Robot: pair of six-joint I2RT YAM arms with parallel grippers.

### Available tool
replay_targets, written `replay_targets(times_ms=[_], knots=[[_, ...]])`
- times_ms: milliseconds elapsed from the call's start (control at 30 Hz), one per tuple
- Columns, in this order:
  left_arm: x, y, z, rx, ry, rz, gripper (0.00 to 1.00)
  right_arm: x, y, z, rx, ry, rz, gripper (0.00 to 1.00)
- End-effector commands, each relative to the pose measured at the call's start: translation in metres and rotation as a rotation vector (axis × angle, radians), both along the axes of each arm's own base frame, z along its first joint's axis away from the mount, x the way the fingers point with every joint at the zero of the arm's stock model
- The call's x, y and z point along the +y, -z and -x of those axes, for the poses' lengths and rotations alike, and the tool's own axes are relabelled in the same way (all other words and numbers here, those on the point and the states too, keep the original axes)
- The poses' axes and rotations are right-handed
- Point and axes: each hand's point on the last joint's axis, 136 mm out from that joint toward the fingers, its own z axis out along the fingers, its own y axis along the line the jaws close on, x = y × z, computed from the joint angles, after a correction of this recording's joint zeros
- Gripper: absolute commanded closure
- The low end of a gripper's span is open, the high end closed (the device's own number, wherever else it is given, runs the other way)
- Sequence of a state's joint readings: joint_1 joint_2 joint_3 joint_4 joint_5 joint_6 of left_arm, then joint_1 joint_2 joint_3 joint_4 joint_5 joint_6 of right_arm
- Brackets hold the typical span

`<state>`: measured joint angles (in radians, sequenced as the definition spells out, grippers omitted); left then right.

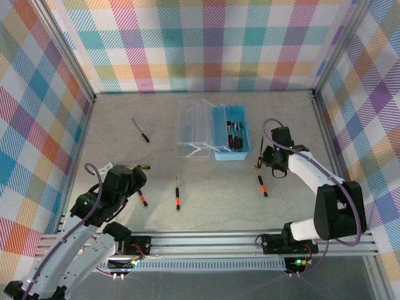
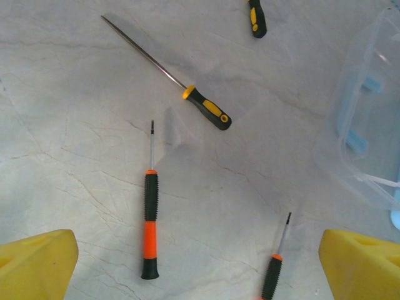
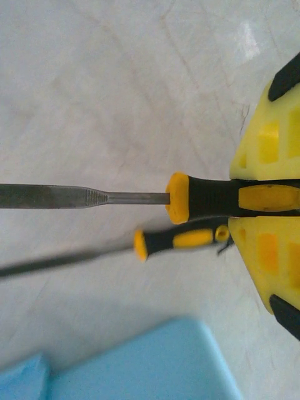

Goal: Pack the tool kit

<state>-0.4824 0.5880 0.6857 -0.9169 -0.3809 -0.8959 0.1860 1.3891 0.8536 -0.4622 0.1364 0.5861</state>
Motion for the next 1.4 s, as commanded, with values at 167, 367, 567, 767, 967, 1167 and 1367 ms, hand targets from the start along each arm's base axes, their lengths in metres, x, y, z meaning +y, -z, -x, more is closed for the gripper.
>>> replay_targets(times_ms=[167, 367, 567, 767, 967, 1167, 1367], knots=[[0.017, 0.009, 0.010, 0.035, -0.043, -0.070, 0.01, 0.089, -0.065, -0.037, -0.120, -0.313, -0.037, 0.84], [0.019, 0.014, 0.019, 0.039, -0.052, -0.041, 0.01, 0.168, -0.075, -0.068, -0.115, -0.551, -0.180, 0.84], [0.022, 0.008, 0.022, 0.013, -0.059, -0.031, 0.01, 0.200, -0.067, -0.092, -0.053, -0.643, -0.258, 0.86], [0.018, 0.005, 0.020, 0.006, -0.053, -0.013, 0.01, 0.221, -0.060, -0.096, -0.007, -0.674, -0.368, 0.85], [0.015, 0.004, 0.018, 0.009, -0.047, -0.004, 0.01, 0.237, -0.056, -0.093, 0.030, -0.680, -0.482, 0.81], [0.012, 0.004, 0.016, 0.015, -0.040, 0.006, 0.01, 0.240, -0.059, -0.091, 0.029, -0.687, -0.508, 0.70], [0.009, 0.004, 0.015, 0.022, -0.034, 0.017, 0.02, 0.242, -0.081, -0.090, -0.015, -0.699, -0.557, 0.62]])
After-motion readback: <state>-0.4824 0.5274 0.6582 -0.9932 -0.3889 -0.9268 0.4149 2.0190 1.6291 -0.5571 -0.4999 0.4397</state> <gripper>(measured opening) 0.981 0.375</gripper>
